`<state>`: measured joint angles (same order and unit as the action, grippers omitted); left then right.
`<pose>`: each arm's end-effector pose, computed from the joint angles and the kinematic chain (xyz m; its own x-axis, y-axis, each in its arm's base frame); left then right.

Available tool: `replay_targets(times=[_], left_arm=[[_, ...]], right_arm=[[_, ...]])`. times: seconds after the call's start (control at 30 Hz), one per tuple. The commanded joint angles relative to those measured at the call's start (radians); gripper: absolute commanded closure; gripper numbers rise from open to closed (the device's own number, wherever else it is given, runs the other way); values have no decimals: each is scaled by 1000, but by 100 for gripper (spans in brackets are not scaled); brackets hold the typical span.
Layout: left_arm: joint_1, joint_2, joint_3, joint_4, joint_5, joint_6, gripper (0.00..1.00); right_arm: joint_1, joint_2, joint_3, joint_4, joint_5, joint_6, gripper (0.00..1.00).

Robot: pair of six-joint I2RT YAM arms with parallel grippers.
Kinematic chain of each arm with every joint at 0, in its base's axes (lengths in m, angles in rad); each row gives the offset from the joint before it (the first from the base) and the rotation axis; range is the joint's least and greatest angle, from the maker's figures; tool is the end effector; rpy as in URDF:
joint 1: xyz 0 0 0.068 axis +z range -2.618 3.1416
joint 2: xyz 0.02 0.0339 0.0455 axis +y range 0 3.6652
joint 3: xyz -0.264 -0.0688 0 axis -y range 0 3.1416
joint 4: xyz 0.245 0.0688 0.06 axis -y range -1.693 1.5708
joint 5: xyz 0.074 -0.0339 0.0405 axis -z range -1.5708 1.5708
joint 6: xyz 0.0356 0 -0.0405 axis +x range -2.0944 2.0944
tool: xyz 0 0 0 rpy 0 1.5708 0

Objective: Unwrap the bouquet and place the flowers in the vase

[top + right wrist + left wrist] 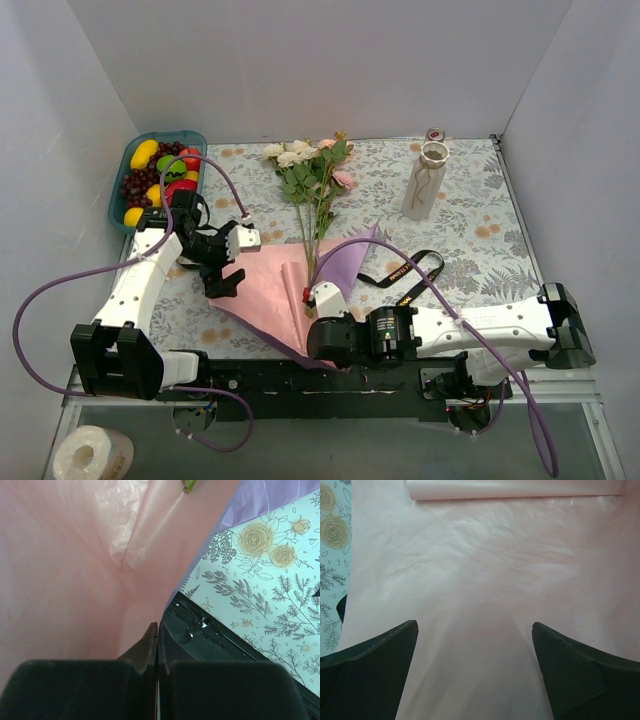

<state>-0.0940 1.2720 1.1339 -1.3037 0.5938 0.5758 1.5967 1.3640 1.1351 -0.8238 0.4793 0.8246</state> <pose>0.2037 -0.0392 0.2889 -0.7467 0.5237 -0.4100 0.6630 0.6358 -0.3954 0.0094 0.2706 0.2830 -0.6404 -0.4388 -0.6304 -0.6227 0.7771 0.0917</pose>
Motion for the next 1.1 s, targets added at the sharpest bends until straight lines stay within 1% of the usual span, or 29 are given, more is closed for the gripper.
replay_targets(times=[0.0,0.07,0.1,0.17,0.2,0.23,0.27,0.3,0.33,0.37,0.47,0.57,0.63,0.67,0.7,0.73,0.77,0.83,0.87,0.93,0.97,1.03,1.07], left_arm=[[-1,-11,-22,18,-8,-1,2],[-1,-14,-28,26,-11,-4,2],[-1,-16,-34,30,-11,-5,2],[-1,-16,-40,41,-8,-5,2],[-1,-16,-43,49,-6,-8,2],[-1,-14,-51,55,-8,-13,2],[-1,-13,-56,61,-8,-14,2],[-1,-11,-62,79,-14,-25,2],[-1,-8,-74,84,-17,-28,2],[-1,3,-79,92,-20,-30,2],[-1,30,-91,115,-37,-45,2],[-1,55,-85,127,-40,-51,2],[-1,64,-80,132,-17,-60,2],[-1,70,-68,130,-5,-65,2],[-3,87,-62,124,9,-68,2],[-3,99,-53,123,27,-77,2],[-7,111,-34,121,34,-83,2],[-7,144,-14,118,44,-103,2],[-7,151,-7,116,47,-111,2],[-7,161,-5,115,47,-108,3],[-9,161,-6,116,46,-100,3],[-7,156,-11,119,46,-97,3],[-7,155,-11,121,47,-94,3]], right_arm=[[51,16,78,-83,109,91,99],[89,46,164,-150,162,103,99],[104,82,205,-172,217,103,99],[147,127,339,-239,274,87,99],[161,188,394,-271,332,78,99],[196,222,520,-294,366,59,99],[210,304,590,-329,399,45,99],[226,349,657,-427,465,44,99],[258,397,733,-469,497,39,99],[272,473,823,-480,522,-31,99],[295,550,861,-480,524,-53,99],[302,578,816,-480,493,-44,99],[305,569,795,-479,486,-30,93],[305,560,790,-480,486,-28,84],[307,561,795,-480,486,-54,80],[307,566,804,-479,481,-77,73],[307,579,816,-479,481,-100,57],[307,580,847,-479,476,-158,50],[307,555,856,-479,478,-172,43],[298,508,884,-479,481,-200,38],[292,436,897,-477,479,-206,37],[267,347,901,-462,482,-208,36],[250,231,864,-416,472,-261,31]])
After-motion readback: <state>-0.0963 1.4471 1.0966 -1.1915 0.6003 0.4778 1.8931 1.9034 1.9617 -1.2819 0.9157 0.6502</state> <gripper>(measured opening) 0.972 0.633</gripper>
